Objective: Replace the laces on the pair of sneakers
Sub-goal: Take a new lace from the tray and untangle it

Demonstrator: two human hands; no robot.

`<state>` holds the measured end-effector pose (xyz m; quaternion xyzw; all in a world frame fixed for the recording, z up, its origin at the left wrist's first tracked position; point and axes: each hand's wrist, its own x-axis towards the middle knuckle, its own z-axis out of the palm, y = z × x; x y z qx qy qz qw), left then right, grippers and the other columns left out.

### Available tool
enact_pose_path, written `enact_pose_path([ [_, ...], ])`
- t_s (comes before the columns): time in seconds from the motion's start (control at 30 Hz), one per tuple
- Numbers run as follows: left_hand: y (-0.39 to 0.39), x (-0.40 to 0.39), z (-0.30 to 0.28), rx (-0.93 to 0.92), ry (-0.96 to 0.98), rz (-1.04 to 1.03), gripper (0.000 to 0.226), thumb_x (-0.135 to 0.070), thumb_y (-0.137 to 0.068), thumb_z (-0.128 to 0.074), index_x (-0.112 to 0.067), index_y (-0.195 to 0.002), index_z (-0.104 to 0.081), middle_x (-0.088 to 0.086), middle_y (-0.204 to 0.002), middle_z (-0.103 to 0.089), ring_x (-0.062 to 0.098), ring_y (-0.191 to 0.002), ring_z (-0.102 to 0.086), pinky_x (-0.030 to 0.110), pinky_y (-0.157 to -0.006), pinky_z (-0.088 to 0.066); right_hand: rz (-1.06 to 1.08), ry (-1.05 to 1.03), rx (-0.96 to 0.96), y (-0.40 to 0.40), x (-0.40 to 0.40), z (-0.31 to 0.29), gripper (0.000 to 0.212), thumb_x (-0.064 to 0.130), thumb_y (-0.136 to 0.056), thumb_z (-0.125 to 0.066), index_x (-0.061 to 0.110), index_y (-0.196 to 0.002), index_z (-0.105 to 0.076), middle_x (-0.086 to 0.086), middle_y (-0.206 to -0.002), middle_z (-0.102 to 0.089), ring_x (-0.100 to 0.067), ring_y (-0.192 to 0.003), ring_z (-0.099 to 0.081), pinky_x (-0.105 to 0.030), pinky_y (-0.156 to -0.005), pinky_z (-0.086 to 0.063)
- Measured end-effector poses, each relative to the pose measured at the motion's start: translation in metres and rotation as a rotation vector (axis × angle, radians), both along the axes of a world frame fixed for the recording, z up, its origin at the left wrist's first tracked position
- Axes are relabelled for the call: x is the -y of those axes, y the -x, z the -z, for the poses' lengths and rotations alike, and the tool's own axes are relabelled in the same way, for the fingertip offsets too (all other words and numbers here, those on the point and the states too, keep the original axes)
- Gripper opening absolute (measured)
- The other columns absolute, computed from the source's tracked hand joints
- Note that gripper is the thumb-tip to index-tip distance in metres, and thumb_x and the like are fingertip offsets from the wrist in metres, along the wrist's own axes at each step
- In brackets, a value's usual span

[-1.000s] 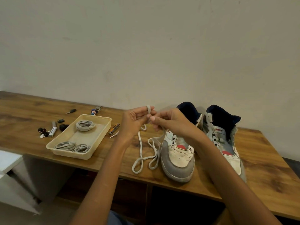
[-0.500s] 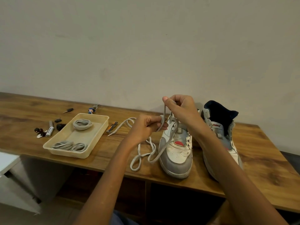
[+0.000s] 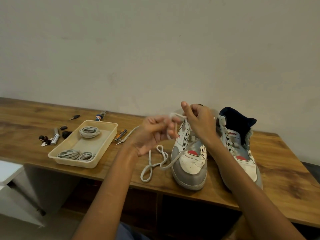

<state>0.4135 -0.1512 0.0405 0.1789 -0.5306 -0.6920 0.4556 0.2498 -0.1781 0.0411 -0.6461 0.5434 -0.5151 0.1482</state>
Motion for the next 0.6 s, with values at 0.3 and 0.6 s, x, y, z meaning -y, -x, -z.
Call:
enact_pose_path([
  [0.3,-0.046,0.021,-0.004,-0.967,-0.307,-0.112,0.025,-0.002,-0.083,-0.047,0.01,-0.091,-0.068,0.01,-0.07,-0.065,0.016,-0.058,-0.066,0.029,-0.06,-0.058,-0.132,-0.388,-0.624,-0.023,-0.007,0.025,0.064,0.055,-0.097,-0.024,0.011,-0.082,-0.068,0.005,-0.064,-0.06,-0.016,-0.071,-0.061,-0.035,-0.079,-0.049],
  [0.6,-0.01,0.01,-0.002,-0.211,-0.232,-0.273,0.027,-0.012,-0.077,-0.053,0.003,-0.098,-0.061,0.002,-0.064,-0.064,0.006,-0.057,-0.063,0.022,-0.065,-0.058,-0.398,-0.146,-0.154,-0.046,-0.01,0.01,0.044,-0.002,-0.082,-0.061,0.008,-0.124,-0.052,0.001,-0.102,-0.063,-0.017,-0.1,-0.059,-0.035,-0.091,-0.049],
])
